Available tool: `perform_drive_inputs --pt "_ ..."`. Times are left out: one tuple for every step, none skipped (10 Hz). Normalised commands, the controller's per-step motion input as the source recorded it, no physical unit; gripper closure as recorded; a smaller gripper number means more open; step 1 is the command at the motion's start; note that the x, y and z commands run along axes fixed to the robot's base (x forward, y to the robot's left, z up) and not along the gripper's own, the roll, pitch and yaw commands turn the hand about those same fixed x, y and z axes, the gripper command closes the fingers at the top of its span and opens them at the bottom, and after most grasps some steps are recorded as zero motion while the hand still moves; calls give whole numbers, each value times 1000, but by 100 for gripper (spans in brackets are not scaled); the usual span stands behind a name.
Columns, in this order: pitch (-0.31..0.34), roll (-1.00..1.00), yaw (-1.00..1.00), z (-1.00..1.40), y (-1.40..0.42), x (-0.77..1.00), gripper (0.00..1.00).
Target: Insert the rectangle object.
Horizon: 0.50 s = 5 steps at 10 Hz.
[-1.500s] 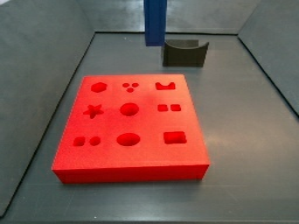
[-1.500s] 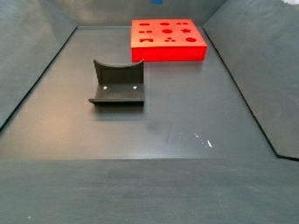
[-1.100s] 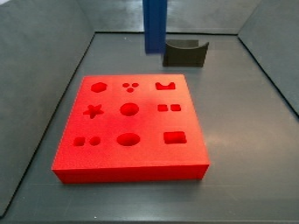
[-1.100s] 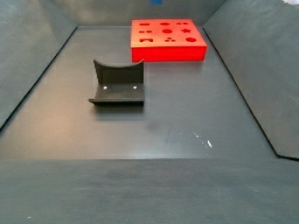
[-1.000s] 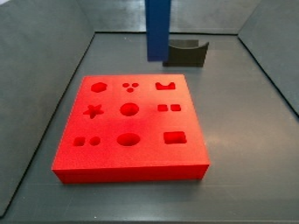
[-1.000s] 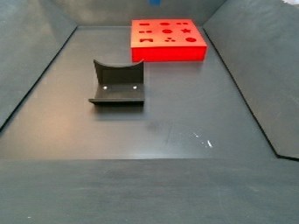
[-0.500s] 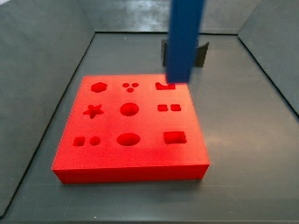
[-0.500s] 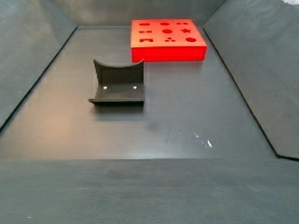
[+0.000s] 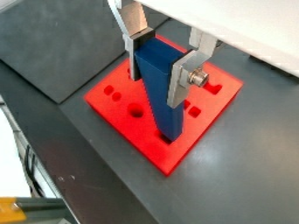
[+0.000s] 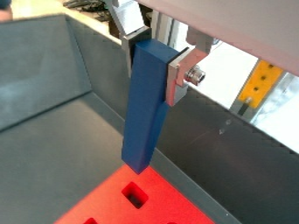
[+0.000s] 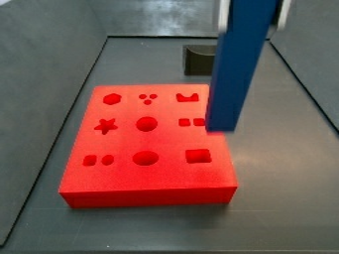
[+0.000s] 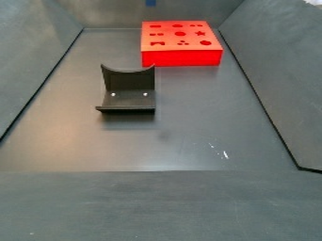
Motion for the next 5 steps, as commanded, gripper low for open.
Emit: perform_drive_inputs --pt "-53 10 86 -237 0 -29 100" --pt "0 13 40 -134 166 -51 100" --pt "-31 73 83 -371 334 -354 100" --pt "-47 36 0 -254 103 -31 100" --pt "0 0 -26 0 6 0 100"
